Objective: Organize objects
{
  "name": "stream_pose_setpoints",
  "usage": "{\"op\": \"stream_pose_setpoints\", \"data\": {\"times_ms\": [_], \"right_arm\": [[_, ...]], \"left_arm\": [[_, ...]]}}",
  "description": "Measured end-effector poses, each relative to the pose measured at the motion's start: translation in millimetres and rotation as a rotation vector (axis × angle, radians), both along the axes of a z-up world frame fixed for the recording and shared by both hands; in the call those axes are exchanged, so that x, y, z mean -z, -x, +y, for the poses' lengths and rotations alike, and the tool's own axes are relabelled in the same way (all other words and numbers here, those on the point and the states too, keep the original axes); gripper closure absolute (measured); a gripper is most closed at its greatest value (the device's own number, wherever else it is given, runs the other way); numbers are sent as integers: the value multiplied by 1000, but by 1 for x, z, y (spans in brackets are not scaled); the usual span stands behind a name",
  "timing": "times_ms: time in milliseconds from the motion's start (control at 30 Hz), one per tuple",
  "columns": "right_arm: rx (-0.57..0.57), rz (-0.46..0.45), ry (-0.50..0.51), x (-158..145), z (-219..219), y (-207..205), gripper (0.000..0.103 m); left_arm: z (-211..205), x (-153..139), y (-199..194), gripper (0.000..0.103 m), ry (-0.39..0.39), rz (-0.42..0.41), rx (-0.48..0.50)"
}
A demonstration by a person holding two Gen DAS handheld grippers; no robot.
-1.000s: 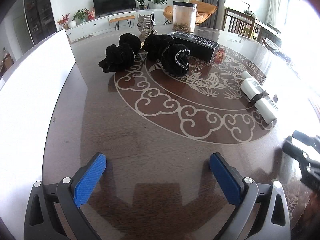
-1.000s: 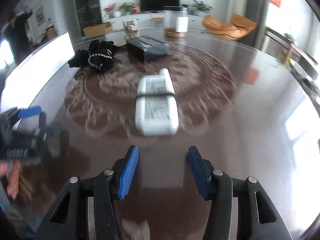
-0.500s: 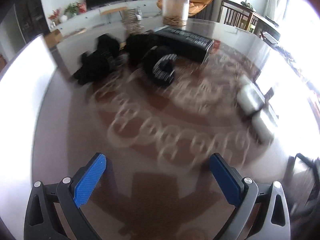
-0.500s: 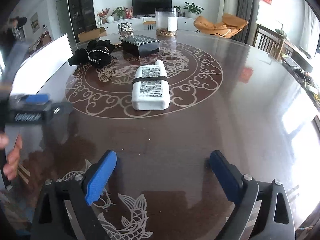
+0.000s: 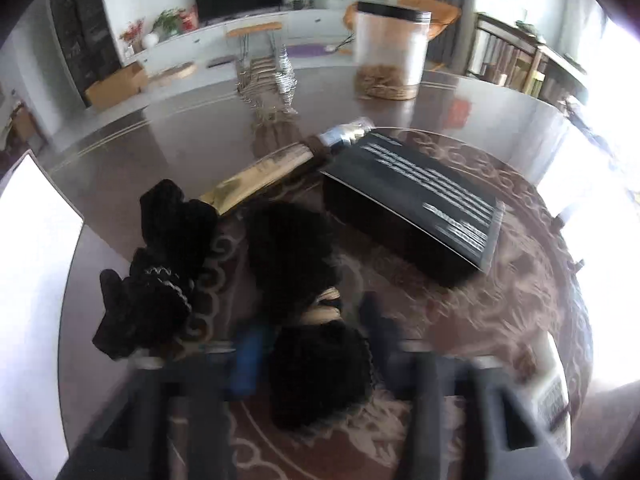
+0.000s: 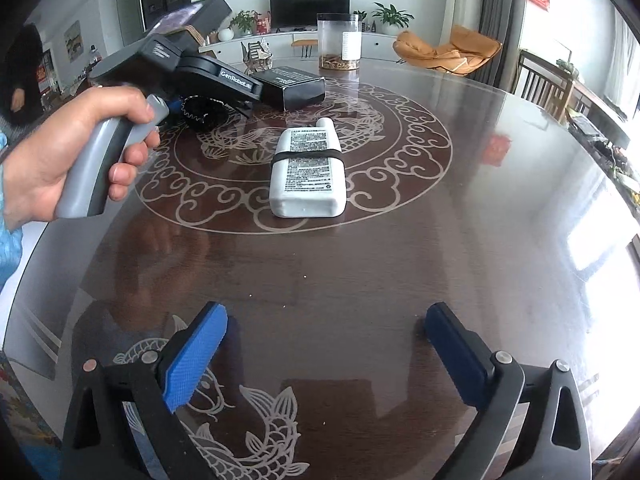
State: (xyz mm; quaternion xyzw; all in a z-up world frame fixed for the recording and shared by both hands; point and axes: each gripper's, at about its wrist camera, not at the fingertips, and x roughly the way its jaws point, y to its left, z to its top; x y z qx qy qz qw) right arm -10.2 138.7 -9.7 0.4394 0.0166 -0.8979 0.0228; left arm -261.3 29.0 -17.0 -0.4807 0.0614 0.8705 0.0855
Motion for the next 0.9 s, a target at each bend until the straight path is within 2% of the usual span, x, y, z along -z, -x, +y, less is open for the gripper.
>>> {"op": "stream_pose_setpoints", "data": {"times_ms": [67, 167, 333, 433, 500, 533, 567, 767, 900], "right_arm": [[-1, 0, 1, -1, 0, -1, 2], [-1, 0, 1, -1, -1, -2, 2], [0, 2, 4, -2, -1, -3, 2], [3, 6, 10, -2, 1, -4, 2], [5, 7, 12, -2, 1, -5, 2], [4, 7, 12, -3, 2, -5, 2], [2, 7, 13, -3, 1, -5, 2], [4, -7, 17, -3, 3, -4, 0], [13, -122, -6, -5, -5, 32, 0]], "left_arm": [[2, 1, -20, 72, 22, 20, 37], [-9, 1, -64, 72, -19, 21, 53], [-42, 0, -169, 73, -40, 36, 60], [-63, -1, -222, 68, -39, 34, 55], [-69, 0, -240, 43, -22, 33, 65], [-70, 3, -244, 18, -18, 26, 67], [-75, 7, -244, 6, -23, 17, 66], [-90, 9, -235, 0, -27, 31, 49], [-91, 11, -232, 0, -32, 39, 47]]}}
